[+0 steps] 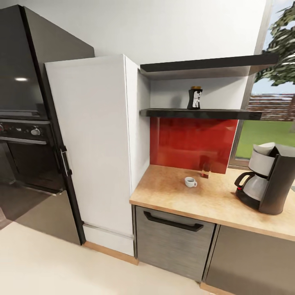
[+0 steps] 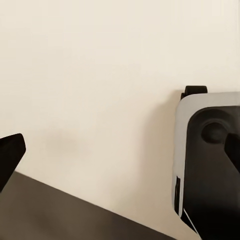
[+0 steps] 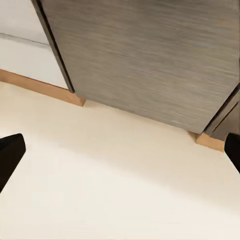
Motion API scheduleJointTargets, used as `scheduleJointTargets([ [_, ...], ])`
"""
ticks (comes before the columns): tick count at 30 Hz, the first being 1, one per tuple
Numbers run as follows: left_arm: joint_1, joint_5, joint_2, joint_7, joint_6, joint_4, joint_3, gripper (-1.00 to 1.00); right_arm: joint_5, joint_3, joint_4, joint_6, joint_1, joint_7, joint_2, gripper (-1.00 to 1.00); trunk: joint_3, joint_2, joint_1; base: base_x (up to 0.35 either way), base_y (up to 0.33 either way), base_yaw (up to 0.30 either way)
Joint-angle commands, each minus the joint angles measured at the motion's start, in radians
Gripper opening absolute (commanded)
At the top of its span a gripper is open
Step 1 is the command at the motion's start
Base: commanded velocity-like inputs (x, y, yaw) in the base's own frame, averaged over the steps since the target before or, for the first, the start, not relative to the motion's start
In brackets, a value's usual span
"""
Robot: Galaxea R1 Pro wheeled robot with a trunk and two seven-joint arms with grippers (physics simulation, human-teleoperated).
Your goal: Set up a coffee station on the kitchen countertop: keep the coffee maker on the countertop, move the bottle of coffee from the kitchen shelf to the counter next to the coffee maker, place a paper coffee filter on top of the coffee maker, put the saucer next to the coffee maker with the coffee cup on the saucer, and place the electric kettle next to the coffee maker.
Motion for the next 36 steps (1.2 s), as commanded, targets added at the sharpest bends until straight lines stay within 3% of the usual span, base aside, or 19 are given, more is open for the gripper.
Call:
scheduleJointTargets([
  [1,0.000,0.005,-0.002,0.002,0.000,0.000,-0.009,1.00,0.000,0.004,-0.035,-0.010,0.000,-0.002,0.022,1.00,0.000,-0.001,0.000,0.000,0.000,0.000],
  [7,0.000,0.005,-0.007,0.002,0.003,0.000,-0.008,1.00,0.001,0.010,-0.212,-0.021,-0.017,-0.002,0.102,1.00,0.000,-0.001,0.000,0.000,0.000,0.000],
  [9,0.000,0.007,-0.007,0.002,0.003,0.000,-0.005,1.00,0.005,0.010,-0.263,-0.021,-0.035,-0.002,0.118,1.00,0.000,-0.001,0.000,0.000,0.000,0.000],
  [10,0.000,0.008,-0.006,0.002,0.010,0.000,-0.002,1.00,0.031,0.033,-0.355,-0.021,-0.069,-0.002,0.118,1.00,0.000,-0.001,0.000,0.000,0.000,0.000],
  [14,0.000,0.009,-0.007,0.002,0.011,0.001,-0.001,1.00,0.067,0.122,-0.452,-0.021,-0.090,-0.007,0.118,1.00,0.000,-0.001,0.000,0.000,0.000,0.000],
  [16,0.000,0.012,-0.002,0.002,0.009,0.005,0.000,1.00,0.079,0.179,-0.540,-0.017,-0.117,-0.045,0.118,1.00,0.000,-0.001,0.000,0.000,0.000,0.000],
  [17,0.000,0.015,0.001,0.002,0.007,0.010,0.001,1.00,0.082,0.213,-0.600,-0.013,-0.153,-0.107,0.118,1.00,0.000,-0.001,0.000,0.000,0.000,0.000],
  [20,0.001,0.017,-0.007,0.002,0.004,0.015,0.002,1.00,0.084,0.250,-0.660,0.023,-0.235,-0.219,0.118,1.00,0.000,-0.001,0.000,0.000,0.000,0.000],
  [21,0.001,0.017,-0.013,0.002,0.003,0.016,0.003,1.00,0.084,0.260,-0.698,0.098,-0.326,-0.300,0.118,1.00,0.000,-0.001,0.000,0.000,0.000,0.000],
  [30,0.018,0.018,-0.011,0.002,-0.002,0.018,0.003,1.00,0.081,0.258,-0.730,0.403,-0.673,-0.445,0.118,1.00,0.000,-0.001,0.000,0.000,0.000,0.000],
  [33,0.022,0.019,-0.013,0.002,-0.006,0.018,0.003,1.00,0.080,0.238,-0.728,0.517,-0.826,-0.463,0.118,1.00,0.000,-0.001,0.000,0.000,0.000,0.000],
  [36,0.023,0.019,-0.015,0.001,-0.008,0.018,0.003,1.00,0.079,0.147,-0.706,0.628,-0.976,-0.466,0.118,1.00,0.000,-0.001,0.000,0.000,0.000,0.000],
])
